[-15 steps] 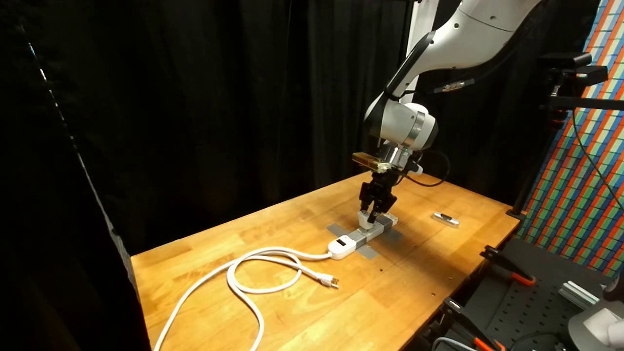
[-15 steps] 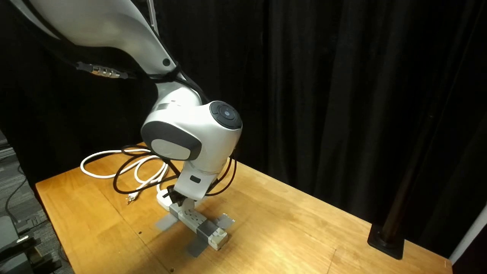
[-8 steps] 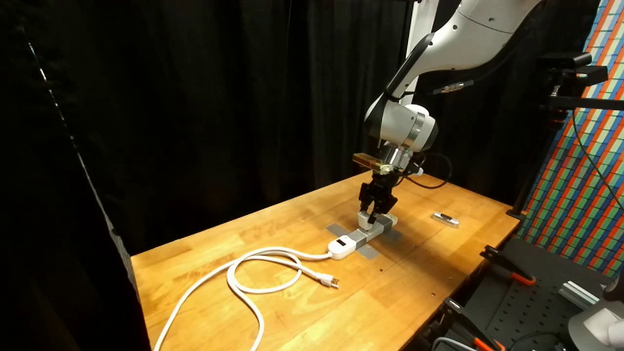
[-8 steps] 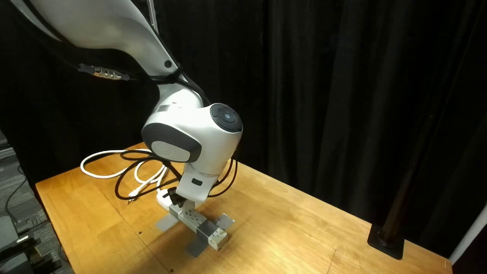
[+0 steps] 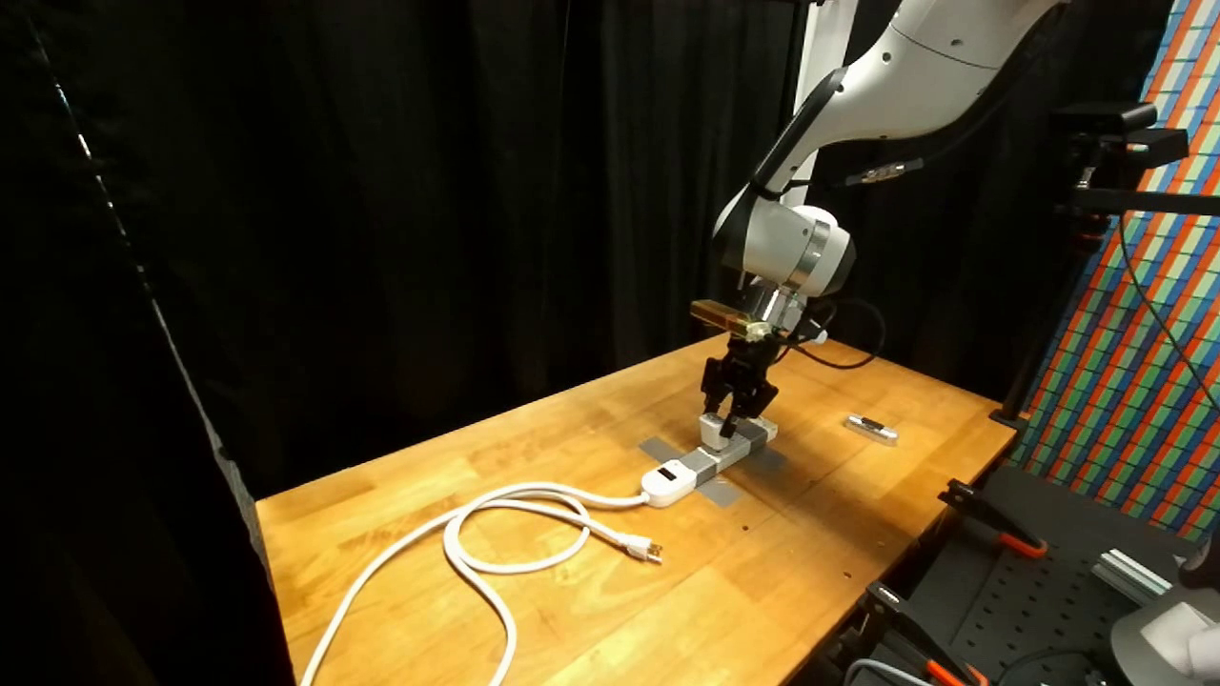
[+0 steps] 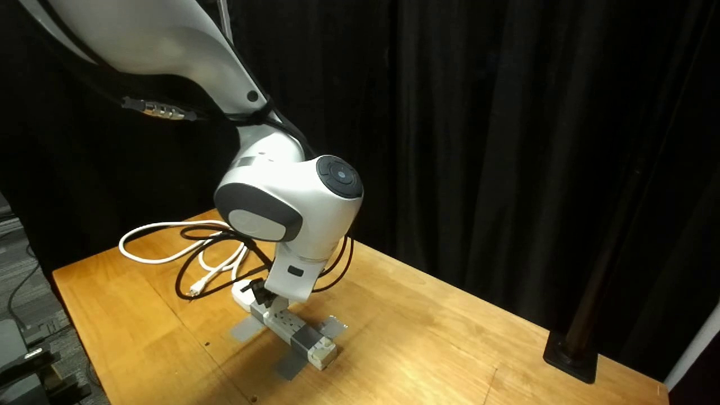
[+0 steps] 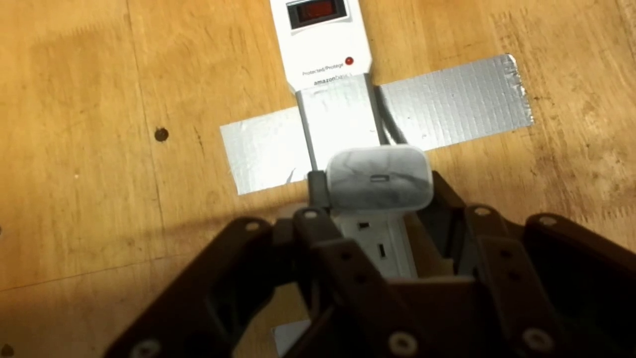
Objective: Plug the charger head into the extension cable
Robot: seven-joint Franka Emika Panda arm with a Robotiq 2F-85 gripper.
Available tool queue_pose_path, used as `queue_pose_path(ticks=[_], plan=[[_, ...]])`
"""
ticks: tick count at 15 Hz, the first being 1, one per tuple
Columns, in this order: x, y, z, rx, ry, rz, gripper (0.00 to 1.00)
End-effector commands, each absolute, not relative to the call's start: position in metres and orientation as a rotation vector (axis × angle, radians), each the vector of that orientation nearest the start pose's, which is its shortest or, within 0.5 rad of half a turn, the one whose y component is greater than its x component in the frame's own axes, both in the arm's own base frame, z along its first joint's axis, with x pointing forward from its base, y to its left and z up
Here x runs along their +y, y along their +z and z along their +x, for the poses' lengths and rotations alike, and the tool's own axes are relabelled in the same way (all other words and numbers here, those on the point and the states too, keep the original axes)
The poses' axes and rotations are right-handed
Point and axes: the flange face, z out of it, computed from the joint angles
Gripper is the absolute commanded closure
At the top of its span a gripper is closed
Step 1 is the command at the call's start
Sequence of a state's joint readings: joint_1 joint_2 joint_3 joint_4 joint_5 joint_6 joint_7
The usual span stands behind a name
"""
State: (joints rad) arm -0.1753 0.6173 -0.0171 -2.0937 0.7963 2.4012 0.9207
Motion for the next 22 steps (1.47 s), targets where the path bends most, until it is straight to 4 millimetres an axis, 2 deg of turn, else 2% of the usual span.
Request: queue_pose_path(ticks=[1,8,17,22], plan=[[-0.108,0.079,0.534,2.17,0.623,-1.741,0.77],[-0.118,0.058,0.531,2.193,0.675,-1.754,0.77],[-0.124,0.048,0.509,2.225,0.641,-1.802,0.77],[-0.124,0.044,0.496,2.247,0.567,-1.842,0.77]])
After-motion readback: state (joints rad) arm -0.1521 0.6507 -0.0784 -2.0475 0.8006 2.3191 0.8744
